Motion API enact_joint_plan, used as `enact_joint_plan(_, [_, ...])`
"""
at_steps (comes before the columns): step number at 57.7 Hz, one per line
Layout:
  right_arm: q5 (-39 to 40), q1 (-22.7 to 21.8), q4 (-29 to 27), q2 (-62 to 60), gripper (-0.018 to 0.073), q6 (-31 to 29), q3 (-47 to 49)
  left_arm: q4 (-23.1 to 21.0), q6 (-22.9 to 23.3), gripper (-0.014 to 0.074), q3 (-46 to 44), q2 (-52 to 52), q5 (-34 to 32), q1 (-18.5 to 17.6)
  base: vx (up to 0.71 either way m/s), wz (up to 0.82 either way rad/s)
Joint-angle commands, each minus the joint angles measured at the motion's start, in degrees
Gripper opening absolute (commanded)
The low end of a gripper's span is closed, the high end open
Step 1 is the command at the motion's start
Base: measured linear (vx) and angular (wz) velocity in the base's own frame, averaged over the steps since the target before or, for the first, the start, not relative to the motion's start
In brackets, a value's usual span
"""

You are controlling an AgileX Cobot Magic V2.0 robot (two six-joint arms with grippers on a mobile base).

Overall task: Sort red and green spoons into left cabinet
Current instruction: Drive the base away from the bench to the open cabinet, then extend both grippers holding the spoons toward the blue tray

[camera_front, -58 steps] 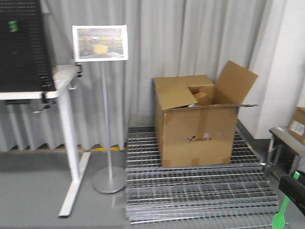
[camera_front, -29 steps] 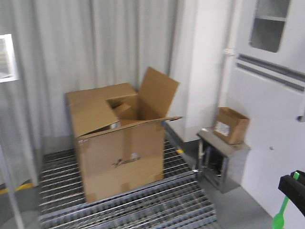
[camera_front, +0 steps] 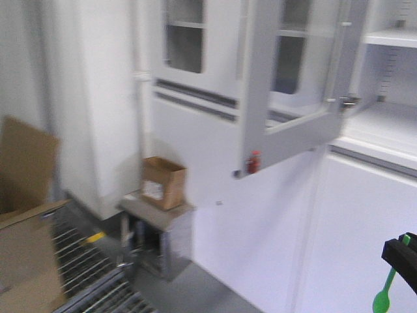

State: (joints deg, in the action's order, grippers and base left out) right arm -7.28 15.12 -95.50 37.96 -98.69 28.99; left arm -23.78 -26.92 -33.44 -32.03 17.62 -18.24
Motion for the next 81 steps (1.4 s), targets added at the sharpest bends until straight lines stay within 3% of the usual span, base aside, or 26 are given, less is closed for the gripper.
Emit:
enact_joint_plan(1, [-0.76,0.13,-0.49,-0.16,-0.0003,0.07,1.68,-0.92,0.24,0.0,-1.66,0.04,-4.51,-0.27,0.31,-0.91])
enact_joint_plan(39, [-0.79,0.13,-0.49,-0.16,-0.0003,0.07,1.68,-0.92,0.24,0.0,-1.66,0.04,-4.46,-0.27,0.27,-0.69])
enact_joint_plan(81, [-1.01,0.13,-0.49,-0.16,-0.0003,0.07,1.68,-0.92,0.24,0.0,-1.66,0.04,-4.46,-0.27,0.22,-0.25])
